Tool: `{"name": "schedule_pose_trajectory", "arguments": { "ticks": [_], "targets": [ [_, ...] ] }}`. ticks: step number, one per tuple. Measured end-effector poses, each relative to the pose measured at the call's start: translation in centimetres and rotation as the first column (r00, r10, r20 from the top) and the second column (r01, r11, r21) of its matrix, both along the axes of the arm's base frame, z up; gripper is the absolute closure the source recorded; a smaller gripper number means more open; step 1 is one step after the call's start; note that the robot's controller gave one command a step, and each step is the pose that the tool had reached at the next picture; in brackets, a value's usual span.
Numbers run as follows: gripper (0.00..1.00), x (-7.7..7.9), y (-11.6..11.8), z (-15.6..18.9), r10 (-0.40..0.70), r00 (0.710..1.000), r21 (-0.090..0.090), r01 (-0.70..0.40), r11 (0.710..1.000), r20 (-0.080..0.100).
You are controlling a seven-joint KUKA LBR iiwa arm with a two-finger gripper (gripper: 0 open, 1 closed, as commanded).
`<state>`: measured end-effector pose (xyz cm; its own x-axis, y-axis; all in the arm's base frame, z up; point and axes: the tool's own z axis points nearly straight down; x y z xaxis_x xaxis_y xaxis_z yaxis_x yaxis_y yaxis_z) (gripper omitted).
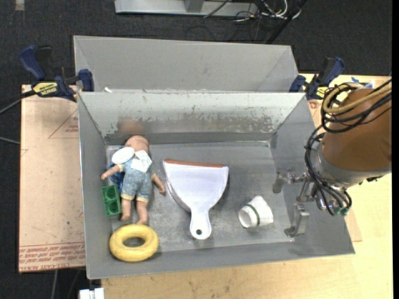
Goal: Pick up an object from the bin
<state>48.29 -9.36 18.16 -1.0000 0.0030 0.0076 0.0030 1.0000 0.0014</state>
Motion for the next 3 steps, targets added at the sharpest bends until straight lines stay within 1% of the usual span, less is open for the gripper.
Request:
{"name": "schedule_pose_trajectory", "arguments": {
  "ticks": [1, 3],
  "targets": [
    [0.00, 0.17, 0.03, 0.43, 0.002, 1.000, -0.001, -0.002, 1.000, 0.008],
    [0.00, 0.56, 0.26, -0.14, 0.017, 1.000, -0.003, -0.017, 1.000, 0.011]
  ]
}}
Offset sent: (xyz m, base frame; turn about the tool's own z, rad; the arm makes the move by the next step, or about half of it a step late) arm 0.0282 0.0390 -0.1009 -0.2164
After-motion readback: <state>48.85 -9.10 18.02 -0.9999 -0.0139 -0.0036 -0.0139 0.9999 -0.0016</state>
